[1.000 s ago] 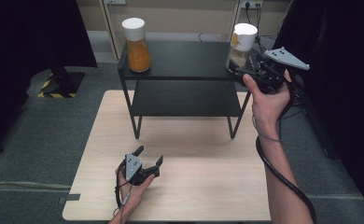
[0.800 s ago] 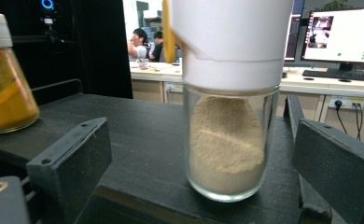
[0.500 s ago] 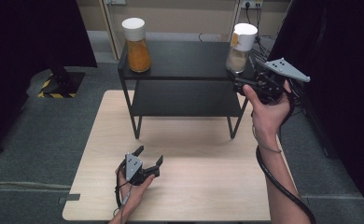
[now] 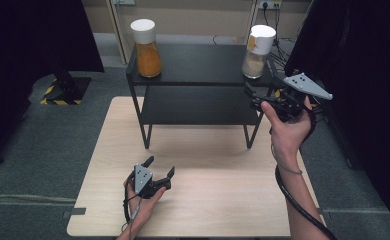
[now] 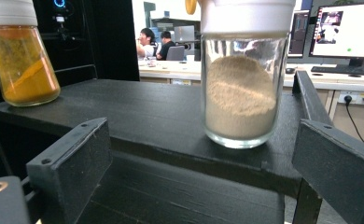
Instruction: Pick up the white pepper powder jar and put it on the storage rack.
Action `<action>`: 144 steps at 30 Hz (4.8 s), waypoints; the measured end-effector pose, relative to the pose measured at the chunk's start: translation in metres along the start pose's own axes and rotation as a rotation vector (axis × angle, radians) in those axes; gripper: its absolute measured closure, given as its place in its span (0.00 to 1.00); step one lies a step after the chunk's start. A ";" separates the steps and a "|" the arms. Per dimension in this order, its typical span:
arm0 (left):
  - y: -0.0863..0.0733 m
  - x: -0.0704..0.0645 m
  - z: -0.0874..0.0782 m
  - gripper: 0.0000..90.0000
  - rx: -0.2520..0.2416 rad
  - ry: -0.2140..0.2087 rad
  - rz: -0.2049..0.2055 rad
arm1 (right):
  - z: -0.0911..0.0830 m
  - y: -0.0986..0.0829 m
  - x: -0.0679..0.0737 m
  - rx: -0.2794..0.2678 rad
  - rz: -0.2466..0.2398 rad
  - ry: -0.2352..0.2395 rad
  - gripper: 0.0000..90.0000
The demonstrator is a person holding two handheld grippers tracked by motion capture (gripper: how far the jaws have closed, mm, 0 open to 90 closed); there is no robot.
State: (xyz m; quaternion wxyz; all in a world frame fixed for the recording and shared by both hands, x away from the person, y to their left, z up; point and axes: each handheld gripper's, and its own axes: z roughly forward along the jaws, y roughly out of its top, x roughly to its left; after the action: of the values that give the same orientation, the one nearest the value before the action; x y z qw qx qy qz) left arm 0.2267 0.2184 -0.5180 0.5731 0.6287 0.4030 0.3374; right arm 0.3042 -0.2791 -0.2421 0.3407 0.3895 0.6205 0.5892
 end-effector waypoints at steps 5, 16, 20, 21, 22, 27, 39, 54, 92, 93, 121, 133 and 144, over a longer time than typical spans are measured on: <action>0.000 0.000 0.000 0.14 -0.001 0.000 0.000 | -0.003 -0.007 0.000 0.004 0.001 0.005 0.06; 0.000 0.000 0.000 0.14 0.000 0.000 -0.001 | -0.009 -0.019 -0.005 0.005 0.013 0.013 0.06; 0.000 0.000 0.000 0.14 0.000 0.000 0.000 | -0.012 -0.022 -0.007 0.011 0.012 0.019 0.06; 0.000 0.000 0.000 0.14 0.000 0.001 -0.001 | -0.013 -0.023 -0.007 0.011 0.011 0.020 0.06; 0.000 0.000 0.000 0.14 0.000 0.001 -0.001 | -0.013 -0.024 -0.007 0.012 0.009 0.022 0.06; 0.000 0.000 0.000 0.14 0.000 0.001 -0.001 | -0.016 -0.030 -0.006 0.020 0.011 0.031 0.06; 0.000 0.000 0.000 0.14 -0.001 0.001 -0.001 | -0.019 -0.043 -0.004 0.035 0.009 0.047 0.06; 0.000 0.000 0.000 0.14 -0.002 0.002 0.000 | -0.021 -0.059 -0.002 0.059 0.010 0.054 0.06; -0.001 -0.001 0.000 0.14 -0.004 0.003 0.003 | -0.022 -0.107 -0.011 0.140 0.056 0.070 0.06; -0.001 -0.001 0.000 0.14 -0.004 0.003 0.003 | -0.022 -0.109 -0.011 0.142 0.058 0.070 0.06; -0.001 -0.001 0.000 0.14 -0.004 0.004 0.003 | -0.024 -0.145 -0.012 0.201 0.077 0.079 0.05; -0.001 -0.001 0.000 0.14 -0.004 0.005 0.004 | -0.026 -0.160 -0.014 0.232 0.086 0.078 0.05; -0.001 -0.001 0.000 0.14 -0.006 0.005 0.003 | -0.028 -0.170 -0.013 0.249 0.064 0.079 0.05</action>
State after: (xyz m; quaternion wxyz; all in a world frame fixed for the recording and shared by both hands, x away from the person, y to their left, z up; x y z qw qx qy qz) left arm 0.2258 0.2176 -0.5189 0.5733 0.6268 0.4027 0.3410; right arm 0.2717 -0.3043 -0.4101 0.2459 0.4249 0.6889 0.5333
